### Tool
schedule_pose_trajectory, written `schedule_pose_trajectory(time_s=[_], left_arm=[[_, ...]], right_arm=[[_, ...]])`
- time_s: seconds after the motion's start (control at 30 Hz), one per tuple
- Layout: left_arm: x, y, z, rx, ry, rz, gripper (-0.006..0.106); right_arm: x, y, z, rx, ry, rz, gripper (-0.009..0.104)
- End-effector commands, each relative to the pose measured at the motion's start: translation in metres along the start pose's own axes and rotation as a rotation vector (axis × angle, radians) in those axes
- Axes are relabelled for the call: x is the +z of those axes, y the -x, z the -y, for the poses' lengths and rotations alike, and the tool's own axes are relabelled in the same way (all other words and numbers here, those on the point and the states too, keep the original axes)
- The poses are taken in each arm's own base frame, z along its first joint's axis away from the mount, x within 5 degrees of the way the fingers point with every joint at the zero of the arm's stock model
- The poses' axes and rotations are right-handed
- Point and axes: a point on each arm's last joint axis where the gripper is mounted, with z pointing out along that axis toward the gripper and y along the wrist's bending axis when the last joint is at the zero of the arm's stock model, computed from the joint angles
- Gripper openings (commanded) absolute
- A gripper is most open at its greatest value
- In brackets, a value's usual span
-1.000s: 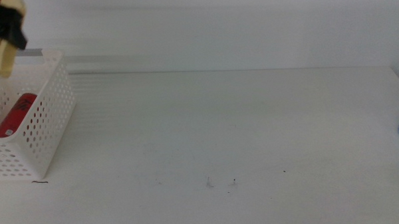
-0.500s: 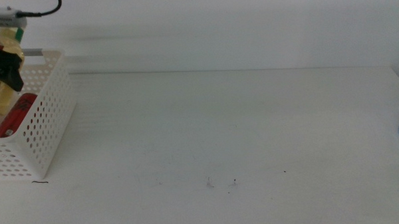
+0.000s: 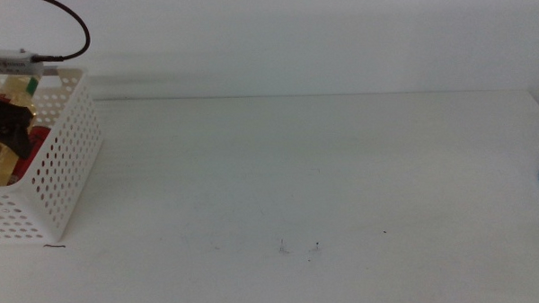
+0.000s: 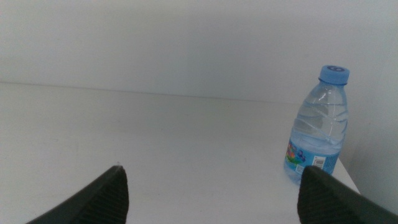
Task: Use arms to grab the bottles and put them into the dustbin to the left of the table.
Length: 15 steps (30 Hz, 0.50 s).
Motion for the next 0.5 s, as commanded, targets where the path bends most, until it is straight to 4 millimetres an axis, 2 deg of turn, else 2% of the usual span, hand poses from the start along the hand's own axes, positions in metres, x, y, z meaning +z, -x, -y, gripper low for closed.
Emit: schedule_pose_trajectory(time_s=[0.0, 0.13, 0.17, 0.27, 0.33, 0.43, 0.47], left_arm=[[-0.0121, 0.0012, -0.0016, -0.017, 0.016, 0.049, 0.003], [-0.0122, 0.0013, -0.0014, -0.015, 0.016, 0.049, 0.003], [-0.0122, 0.0008, -0.0026, -0.012, 0.025, 0.045, 0.013], [-0.0122, 0.0007, -0.0029, -0.013, 0.029, 0.044, 0.031], [-0.0122, 0.0004, -0.0036, -0.008, 0.037, 0.041, 0.064], [-0.0128, -0.0008, -0.0070, -0.029, 0.074, 0.028, 0.090], [-0.0140, -0.0013, -0.0079, -0.032, 0.086, 0.026, 0.094]], right_arm=[[-0.0001, 0.0003, 0.0005, -0.010, -0.010, 0.014, 0.093], [-0.0001, 0.0003, 0.0005, -0.010, -0.010, 0.014, 0.093], [-0.0001, 0.0003, 0.0005, -0.010, -0.010, 0.014, 0.093], [-0.0001, 0.0003, 0.0005, -0.010, -0.010, 0.014, 0.093], [-0.0001, 0.0003, 0.0005, -0.010, -0.010, 0.014, 0.093], [-0.0001, 0.0003, 0.0005, -0.010, -0.010, 0.014, 0.093], [-0.0001, 0.0003, 0.0005, -0.010, -0.010, 0.014, 0.093]])
